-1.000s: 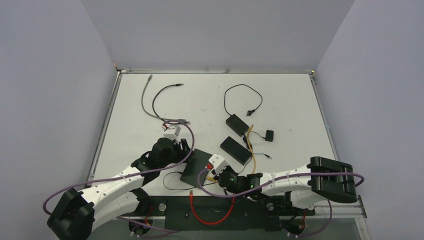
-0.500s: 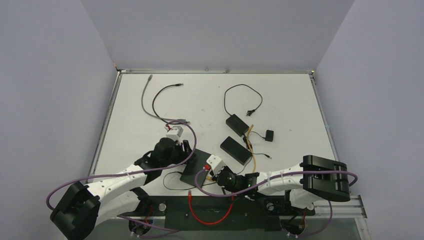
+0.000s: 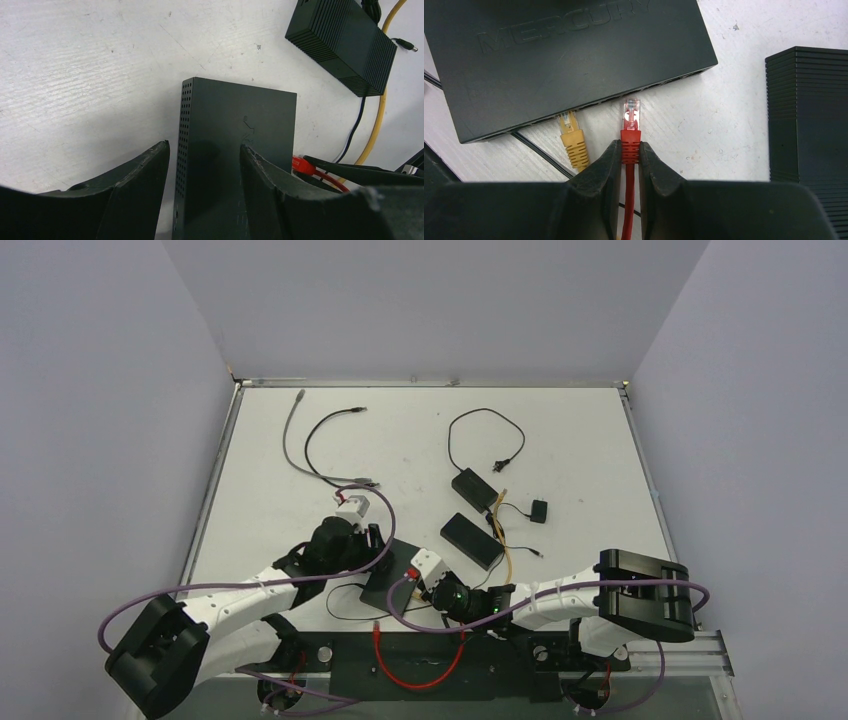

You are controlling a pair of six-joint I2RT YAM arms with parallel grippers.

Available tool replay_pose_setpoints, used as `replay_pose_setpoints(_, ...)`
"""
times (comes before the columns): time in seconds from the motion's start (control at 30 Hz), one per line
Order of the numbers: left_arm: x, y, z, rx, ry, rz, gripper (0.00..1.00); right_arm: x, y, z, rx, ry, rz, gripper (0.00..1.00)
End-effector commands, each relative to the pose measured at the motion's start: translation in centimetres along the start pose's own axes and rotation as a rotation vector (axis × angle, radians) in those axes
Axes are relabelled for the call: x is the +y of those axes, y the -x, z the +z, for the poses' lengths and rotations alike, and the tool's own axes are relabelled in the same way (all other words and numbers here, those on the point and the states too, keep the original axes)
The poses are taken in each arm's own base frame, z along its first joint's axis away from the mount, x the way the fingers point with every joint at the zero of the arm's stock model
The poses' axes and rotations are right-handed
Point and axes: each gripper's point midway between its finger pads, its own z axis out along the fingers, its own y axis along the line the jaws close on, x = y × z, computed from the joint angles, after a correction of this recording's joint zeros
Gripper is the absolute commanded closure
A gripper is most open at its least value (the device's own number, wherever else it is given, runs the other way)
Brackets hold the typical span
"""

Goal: Insert the plug into the switch port
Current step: Insert the connector into the switch port.

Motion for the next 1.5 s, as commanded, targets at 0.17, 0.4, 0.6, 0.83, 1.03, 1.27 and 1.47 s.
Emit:
replay_pose_setpoints(0.17, -0.8, 0.7, 0.3, -0.027, -0.048, 0.004, 0.49, 0.2, 2.8, 0.4, -0.078, -0.003, 0.038, 1.0)
replay_pose_setpoints(0.4, -0.9, 0.5, 0.4, -0.017, -0.053, 0.008, 0.49, 0.1, 3.1, 0.4, -0.093, -0.004, 0.044, 1.0)
replay_pose_setpoints(0.6, -1.0, 0.4, 0.5, -0.009, -0.057, 0.011, 0.5, 0.2, 3.4, 0.5, -0.1, -0.003, 0.044, 1.0)
replay_pose_setpoints(0.83, -1.0, 0.2, 0.6, -0.002, -0.06, 0.012, 0.5, 0.1, 3.7, 0.3, -0.109, -0.003, 0.044, 1.0)
replay_pose_setpoints(1.03, -1.0, 0.2, 0.7, -0.001, -0.059, 0.014, 0.5, 0.1, 3.8, 0.2, -0.113, 0.002, 0.044, 1.0)
replay_pose_setpoints(1.27, -1.0, 0.2, 0.7, 0.003, -0.058, 0.016, 0.51, 0.4, 3.8, 0.1, -0.11, 0.014, 0.045, 1.0)
replay_pose_setpoints(1.47, -1.0, 0.2, 0.8, 0.001, -0.058, 0.019, 0.5, 0.2, 3.9, -0.1, -0.113, 0.012, 0.05, 1.0)
